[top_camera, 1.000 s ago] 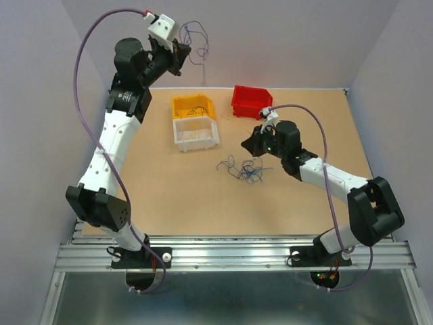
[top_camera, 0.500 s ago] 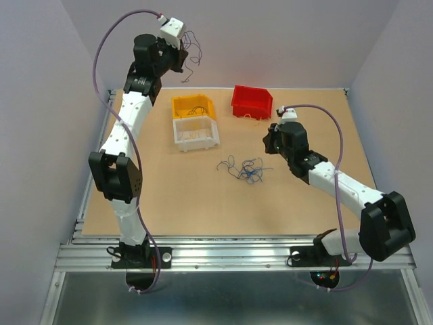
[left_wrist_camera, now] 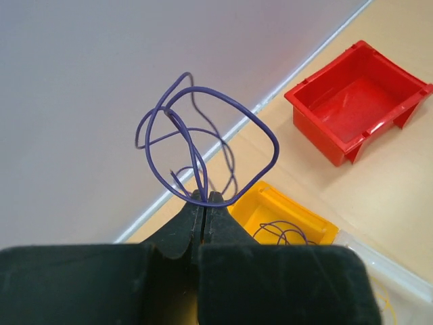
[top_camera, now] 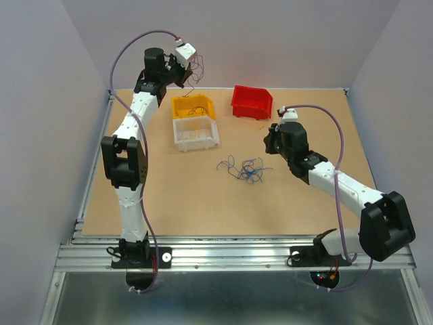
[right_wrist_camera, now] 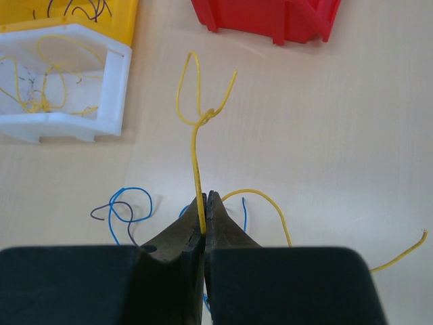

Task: Untangle the cables

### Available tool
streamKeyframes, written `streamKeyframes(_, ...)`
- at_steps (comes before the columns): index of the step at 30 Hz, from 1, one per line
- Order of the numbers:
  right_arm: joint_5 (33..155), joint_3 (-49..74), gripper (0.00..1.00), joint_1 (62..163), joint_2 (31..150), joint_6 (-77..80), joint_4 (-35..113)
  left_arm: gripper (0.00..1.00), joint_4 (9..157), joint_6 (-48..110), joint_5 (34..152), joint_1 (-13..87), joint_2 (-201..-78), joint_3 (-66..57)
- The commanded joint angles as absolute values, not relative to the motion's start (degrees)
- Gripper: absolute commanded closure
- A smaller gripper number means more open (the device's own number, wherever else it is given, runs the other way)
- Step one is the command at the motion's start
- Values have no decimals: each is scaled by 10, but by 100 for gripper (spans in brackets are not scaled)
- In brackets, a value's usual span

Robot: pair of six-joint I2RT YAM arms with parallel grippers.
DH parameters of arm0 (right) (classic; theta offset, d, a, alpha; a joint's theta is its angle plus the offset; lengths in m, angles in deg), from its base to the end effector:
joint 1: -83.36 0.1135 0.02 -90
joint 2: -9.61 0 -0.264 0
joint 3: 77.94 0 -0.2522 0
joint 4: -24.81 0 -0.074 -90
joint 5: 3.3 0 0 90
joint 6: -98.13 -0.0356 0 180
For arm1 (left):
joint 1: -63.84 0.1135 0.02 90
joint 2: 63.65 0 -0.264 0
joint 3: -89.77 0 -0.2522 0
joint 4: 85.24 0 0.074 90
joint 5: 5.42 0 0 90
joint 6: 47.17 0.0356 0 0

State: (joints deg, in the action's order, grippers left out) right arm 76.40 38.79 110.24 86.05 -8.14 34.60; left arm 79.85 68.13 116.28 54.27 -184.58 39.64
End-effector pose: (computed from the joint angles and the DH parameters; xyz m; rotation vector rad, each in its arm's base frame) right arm 0.2741 0.1318 0.2701 -0.0652 1.9771 0.3155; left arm 0.4984 -0.1030 0.3683 0.8773 1.4159 -0.2549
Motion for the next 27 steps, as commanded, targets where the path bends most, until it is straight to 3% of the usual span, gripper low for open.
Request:
streamKeyframes(1,756,374,99,1103,845,-83,335,100,819,753,1196,543,-1813,370)
streamKeyframes(8,774,373,99,1103,849,-86,329,100,915,790,1187,544,-1787,231)
streamKeyframes(22,778,374,100,1103,847,-81,329,100,891,953,1221,563,-1813,212)
streamKeyframes(27,786,371,99,1103,852,-81,328,100,834,992,1223,567,-1851,263)
